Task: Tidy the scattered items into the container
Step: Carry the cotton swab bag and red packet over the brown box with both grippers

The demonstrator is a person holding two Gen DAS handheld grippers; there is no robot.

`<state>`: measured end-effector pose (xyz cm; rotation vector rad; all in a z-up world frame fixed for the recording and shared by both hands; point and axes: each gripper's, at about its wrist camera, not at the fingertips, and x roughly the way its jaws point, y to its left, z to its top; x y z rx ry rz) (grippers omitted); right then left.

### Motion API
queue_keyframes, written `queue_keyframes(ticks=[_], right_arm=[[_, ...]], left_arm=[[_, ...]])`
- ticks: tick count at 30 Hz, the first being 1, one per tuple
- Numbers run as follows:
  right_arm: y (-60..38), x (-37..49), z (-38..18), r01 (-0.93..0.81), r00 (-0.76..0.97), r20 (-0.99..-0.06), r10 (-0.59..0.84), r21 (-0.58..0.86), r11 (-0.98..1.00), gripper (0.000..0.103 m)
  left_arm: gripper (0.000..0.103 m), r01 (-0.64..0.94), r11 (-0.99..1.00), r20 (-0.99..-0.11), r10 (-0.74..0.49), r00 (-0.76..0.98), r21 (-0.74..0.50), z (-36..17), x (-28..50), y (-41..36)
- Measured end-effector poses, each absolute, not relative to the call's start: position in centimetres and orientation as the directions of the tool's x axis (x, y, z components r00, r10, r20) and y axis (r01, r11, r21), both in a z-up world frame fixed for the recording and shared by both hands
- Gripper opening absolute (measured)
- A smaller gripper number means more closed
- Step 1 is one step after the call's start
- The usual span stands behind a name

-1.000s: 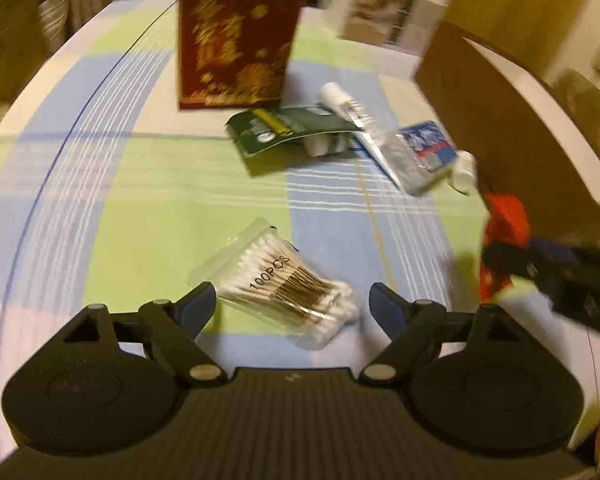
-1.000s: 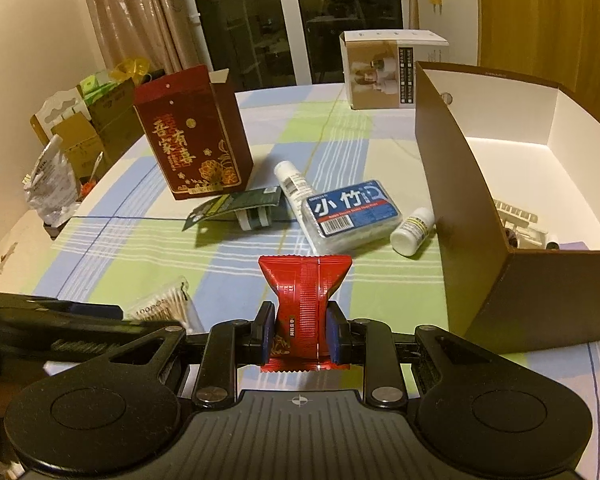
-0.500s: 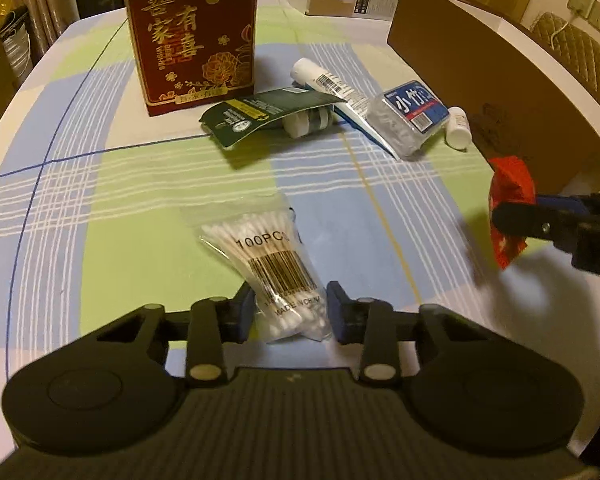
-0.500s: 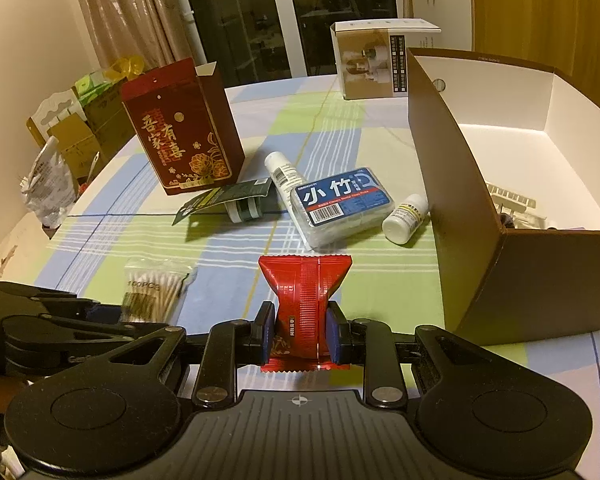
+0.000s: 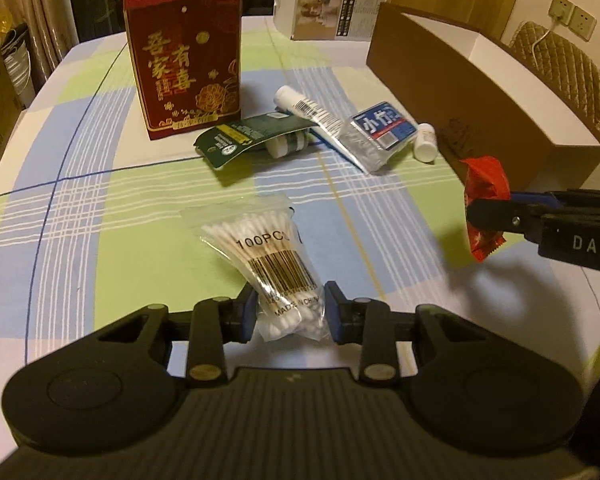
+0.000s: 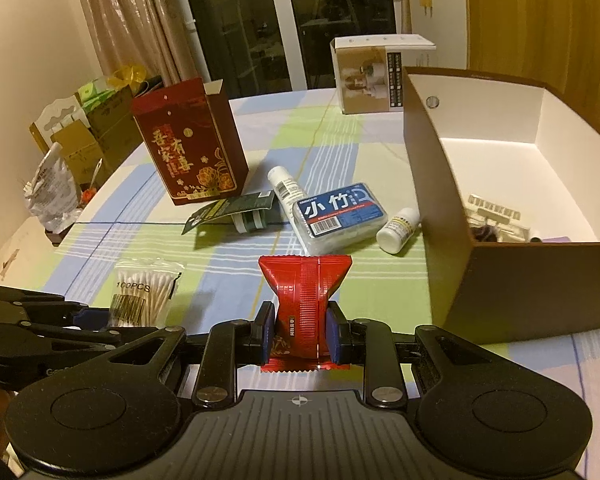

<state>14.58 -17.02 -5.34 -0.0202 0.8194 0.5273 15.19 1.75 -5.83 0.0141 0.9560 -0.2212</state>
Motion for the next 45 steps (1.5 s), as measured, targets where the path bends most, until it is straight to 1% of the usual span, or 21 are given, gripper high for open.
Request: queue_keyframes(ticks=[11,26,36,45], right_arm=[[-20.1,11.8,-1.5,-0.408,0.607,-0.677,0.416,0.183,0.894,0.029],[-25.6,9.7,2.2,-0.32,0.669,-0.653,0.355,0.178,0.931,0.029],[-29.4,11.6,4.0,-0.263,0.716,-0.628,0.305,0.162,0.951,0.029],[-32.8,15.8,5.3,-0.222,0.753,-0.604,0.259,0.137,0.965,0.029]], left_arm=[[0.029,0.227,0.972,-0.793,-0.186,0.58,-0.061,-1.8,12.3,-1.2],[0.029,0.305,0.951,-0.754,-0.234,0.614,-0.046,2.6,10.5,-6.0],[0.029,0.395,0.918,-0.724,-0.293,0.625,-0.032,4.8,12.4,-10.3],[0.029,0.492,0.87,-0.689,-0.365,0.627,-0.013,6.7,16.1,-15.7]])
